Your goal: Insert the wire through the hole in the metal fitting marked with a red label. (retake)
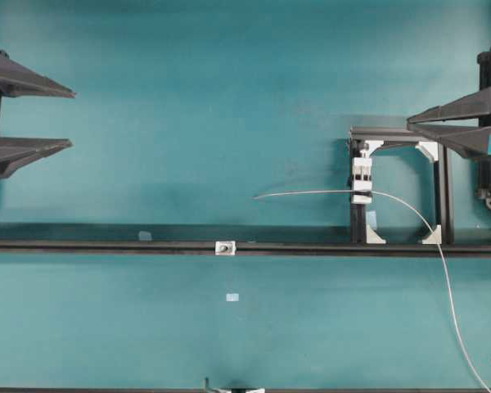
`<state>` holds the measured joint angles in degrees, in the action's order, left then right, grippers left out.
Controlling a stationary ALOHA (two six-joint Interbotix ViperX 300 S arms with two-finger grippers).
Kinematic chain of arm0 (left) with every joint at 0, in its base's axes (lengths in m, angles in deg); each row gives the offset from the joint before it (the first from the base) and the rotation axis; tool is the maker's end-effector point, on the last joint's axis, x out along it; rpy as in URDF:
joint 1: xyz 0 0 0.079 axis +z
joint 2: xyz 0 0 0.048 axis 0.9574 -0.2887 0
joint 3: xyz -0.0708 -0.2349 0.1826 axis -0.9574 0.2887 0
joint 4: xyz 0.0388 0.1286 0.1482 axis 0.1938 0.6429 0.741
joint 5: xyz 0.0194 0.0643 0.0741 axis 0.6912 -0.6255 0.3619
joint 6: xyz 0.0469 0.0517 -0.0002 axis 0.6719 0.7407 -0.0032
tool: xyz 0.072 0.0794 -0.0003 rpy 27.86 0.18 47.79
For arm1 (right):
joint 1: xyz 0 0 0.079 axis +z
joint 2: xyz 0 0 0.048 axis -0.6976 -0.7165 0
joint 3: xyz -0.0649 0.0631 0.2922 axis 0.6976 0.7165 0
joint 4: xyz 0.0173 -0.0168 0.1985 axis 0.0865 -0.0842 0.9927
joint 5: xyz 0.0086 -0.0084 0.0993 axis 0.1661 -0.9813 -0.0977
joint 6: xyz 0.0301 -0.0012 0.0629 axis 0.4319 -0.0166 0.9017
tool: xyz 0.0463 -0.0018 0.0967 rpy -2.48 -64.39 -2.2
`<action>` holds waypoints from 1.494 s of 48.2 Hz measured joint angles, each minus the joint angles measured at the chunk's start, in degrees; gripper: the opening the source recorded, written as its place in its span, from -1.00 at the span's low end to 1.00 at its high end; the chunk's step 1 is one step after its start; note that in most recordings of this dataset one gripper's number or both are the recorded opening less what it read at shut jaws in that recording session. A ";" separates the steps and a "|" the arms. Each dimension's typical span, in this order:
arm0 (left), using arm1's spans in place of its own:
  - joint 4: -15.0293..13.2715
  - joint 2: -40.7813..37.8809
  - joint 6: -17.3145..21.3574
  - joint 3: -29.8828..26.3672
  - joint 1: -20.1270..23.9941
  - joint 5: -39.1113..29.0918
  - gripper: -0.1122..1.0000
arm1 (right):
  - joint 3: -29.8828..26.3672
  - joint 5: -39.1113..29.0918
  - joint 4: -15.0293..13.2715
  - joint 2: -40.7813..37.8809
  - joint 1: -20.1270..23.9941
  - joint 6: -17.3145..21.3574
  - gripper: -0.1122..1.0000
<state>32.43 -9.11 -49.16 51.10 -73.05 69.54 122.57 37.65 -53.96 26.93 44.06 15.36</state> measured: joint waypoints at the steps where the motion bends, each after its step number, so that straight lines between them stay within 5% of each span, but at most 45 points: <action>1: 0.00 0.00 0.00 0.00 0.00 0.00 -0.36 | 0.00 0.00 0.00 0.00 0.00 0.00 -0.36; 8: -1.23 -0.35 0.97 1.67 0.00 0.18 -0.82 | 1.05 0.26 0.00 -0.09 -0.26 0.44 -0.76; 18: -1.32 -0.70 0.97 1.85 0.00 0.18 -0.98 | 1.93 0.18 0.00 -1.58 -0.88 2.46 -0.77; 28: -1.32 -2.29 1.05 2.64 0.00 0.26 -0.64 | 1.93 0.26 0.00 -4.75 -1.85 5.63 -0.64; 37: -1.41 -5.98 1.41 2.64 0.00 0.18 0.20 | 1.93 0.26 0.09 -5.80 -2.29 7.21 0.28; 41: -1.41 -6.94 1.41 2.64 0.09 0.18 0.24 | 2.02 0.26 0.09 -5.80 -2.29 8.35 0.66; 55: -1.41 -8.00 1.32 3.08 1.32 0.18 0.24 | 2.64 0.26 0.09 -7.56 -2.29 9.58 0.67; 72: -1.41 -13.89 1.32 3.08 1.41 0.35 0.24 | 1.23 0.35 0.09 -18.54 -2.29 12.13 0.67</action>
<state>31.03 -23.00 -47.85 54.17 -71.64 69.89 123.80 38.00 -53.87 8.38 41.78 27.49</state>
